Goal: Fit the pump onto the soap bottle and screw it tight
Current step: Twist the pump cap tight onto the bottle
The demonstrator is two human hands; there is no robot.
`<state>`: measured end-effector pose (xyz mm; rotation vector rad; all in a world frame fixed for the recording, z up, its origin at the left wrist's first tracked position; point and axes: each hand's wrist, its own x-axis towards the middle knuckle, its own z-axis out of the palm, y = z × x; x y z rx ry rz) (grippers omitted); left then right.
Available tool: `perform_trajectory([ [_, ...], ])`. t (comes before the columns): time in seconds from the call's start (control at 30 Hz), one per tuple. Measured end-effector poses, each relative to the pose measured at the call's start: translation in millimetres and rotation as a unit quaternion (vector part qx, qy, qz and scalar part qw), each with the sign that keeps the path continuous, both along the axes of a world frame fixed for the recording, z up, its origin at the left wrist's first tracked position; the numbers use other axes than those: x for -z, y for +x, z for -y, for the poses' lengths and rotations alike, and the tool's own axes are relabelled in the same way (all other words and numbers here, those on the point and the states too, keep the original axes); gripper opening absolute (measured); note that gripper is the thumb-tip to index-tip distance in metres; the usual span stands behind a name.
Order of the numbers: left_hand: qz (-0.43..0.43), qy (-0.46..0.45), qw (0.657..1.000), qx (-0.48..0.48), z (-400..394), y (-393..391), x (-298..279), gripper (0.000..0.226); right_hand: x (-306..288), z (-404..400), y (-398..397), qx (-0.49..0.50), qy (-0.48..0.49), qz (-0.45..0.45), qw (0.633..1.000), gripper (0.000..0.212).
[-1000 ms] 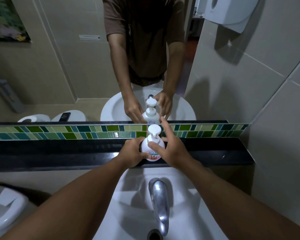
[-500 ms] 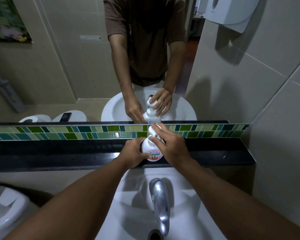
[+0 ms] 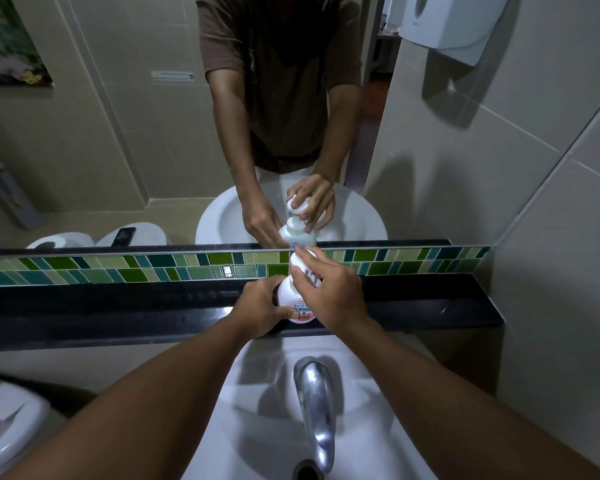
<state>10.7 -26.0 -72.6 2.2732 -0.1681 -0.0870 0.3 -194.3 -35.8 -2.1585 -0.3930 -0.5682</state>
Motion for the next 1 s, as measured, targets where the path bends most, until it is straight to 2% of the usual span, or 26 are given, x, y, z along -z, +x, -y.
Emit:
perform_trajectory([
  [0.33,-0.005,0.006,1.000,0.003,-2,3,2,0.057,-9,15,5,-0.063,-0.025,-0.028,0.997,0.040],
  [0.83,-0.006,0.012,1.000,-0.003,-1,0,-2,0.059,-4,7,0,-0.031,0.001,-0.010,0.999,0.042],
  [0.9,-0.003,0.015,1.000,-0.001,-1,0,-3,0.060,-2,11,1,-0.042,0.006,-0.030,0.999,0.053],
  [1.0,-0.004,0.007,1.000,-0.001,0,-1,-4,0.056,8,22,-4,-0.037,0.012,-0.107,0.993,0.094],
])
